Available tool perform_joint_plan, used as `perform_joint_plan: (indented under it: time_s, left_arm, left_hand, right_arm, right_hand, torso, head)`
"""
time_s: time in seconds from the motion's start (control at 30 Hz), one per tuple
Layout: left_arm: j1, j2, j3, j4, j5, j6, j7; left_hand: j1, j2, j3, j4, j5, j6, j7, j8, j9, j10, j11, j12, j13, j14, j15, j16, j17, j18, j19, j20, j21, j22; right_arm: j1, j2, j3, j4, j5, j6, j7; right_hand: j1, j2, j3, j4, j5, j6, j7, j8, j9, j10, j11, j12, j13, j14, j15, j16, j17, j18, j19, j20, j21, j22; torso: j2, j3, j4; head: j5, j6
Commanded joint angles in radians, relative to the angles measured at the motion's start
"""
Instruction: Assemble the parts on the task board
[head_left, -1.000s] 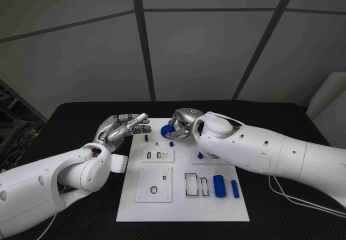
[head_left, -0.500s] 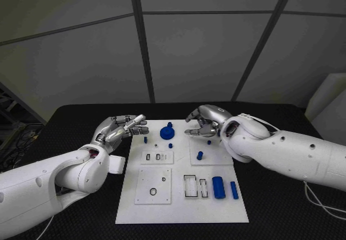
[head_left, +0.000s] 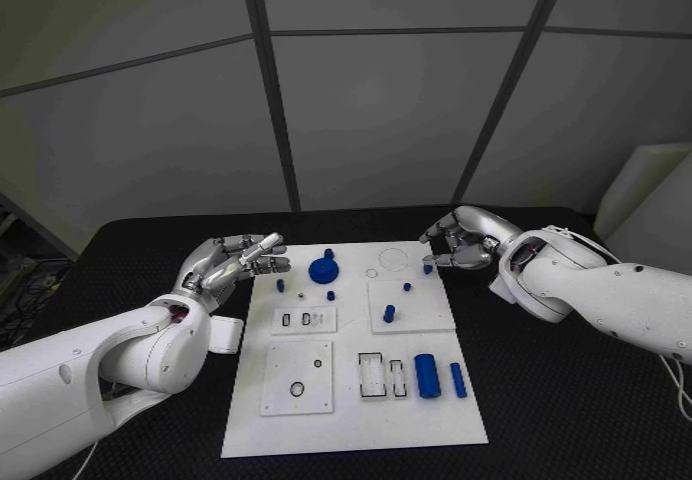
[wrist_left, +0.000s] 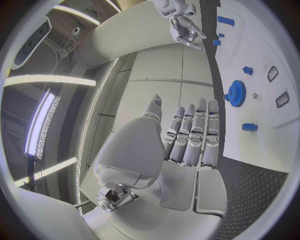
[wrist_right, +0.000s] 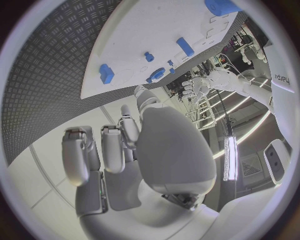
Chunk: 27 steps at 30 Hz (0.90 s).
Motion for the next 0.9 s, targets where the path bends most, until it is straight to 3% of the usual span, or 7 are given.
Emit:
perform_joint_plan:
  time_s: [0.03, 0.37, 0.9]
  left_arm:
    - [0.001, 0.003, 0.001, -0.002, -0.001, 0.014, 0.005]
    - [0.0, 0.008, 0.001, -0.008, -0.001, 0.017, 0.004]
    - [-0.001, 0.011, 0.001, -0.014, -0.001, 0.017, 0.004]
  left_hand:
    - [0.003, 0.008, 0.0, -0.007, -0.003, 0.003, 0.004, -0.004, -0.001, 0.001, 0.006, -0.004, -0.001, -0.008, 0.002, -0.005, 0.002, -0.005, 0.004, -0.001, 0.002, -0.001]
    - [0.004, 0.009, 0.0, -0.008, -0.002, 0.003, 0.003, -0.004, -0.001, 0.002, 0.006, -0.004, -0.001, -0.008, 0.002, -0.005, 0.002, -0.005, 0.004, -0.001, 0.002, -0.002]
    - [0.004, 0.009, 0.0, -0.008, -0.002, 0.003, 0.003, -0.004, -0.001, 0.002, 0.006, -0.004, -0.001, -0.008, 0.002, -0.005, 0.002, -0.005, 0.004, -0.001, 0.002, -0.002]
  right_arm:
    - [-0.002, 0.004, 0.0, -0.027, 0.049, 0.014, 0.061]
    - [-0.024, 0.024, 0.0, -0.083, 0.031, 0.041, 0.041]
    - [-0.037, 0.041, 0.0, -0.114, 0.001, 0.076, 0.026]
  right_hand:
    - [0.012, 0.001, 0.0, -0.008, -0.003, 0.003, 0.001, -0.001, -0.002, -0.003, -0.005, -0.007, -0.002, 0.051, -0.004, -0.003, 0.03, -0.008, 0.107, -0.006, 0.003, 0.263]
    - [0.013, 0.001, -0.003, -0.008, -0.003, -0.006, 0.003, -0.006, -0.006, -0.005, -0.004, -0.012, -0.005, 0.051, -0.003, -0.004, 0.03, -0.008, 0.107, -0.005, 0.003, 0.263]
    - [0.013, 0.003, -0.003, -0.008, -0.003, -0.007, 0.003, -0.006, -0.006, -0.001, -0.003, -0.006, 0.0, 0.052, -0.003, -0.002, 0.034, -0.008, 0.107, -0.005, 0.003, 0.263]
  torso:
    - [0.001, -0.0002, 0.0004]
    - [0.002, -0.0029, 0.0024]
    - [0.001, -0.0047, 0.0027]
  head:
    - [-0.006, 0.004]
    - [-0.006, -0.001]
    - [-0.006, -0.007]
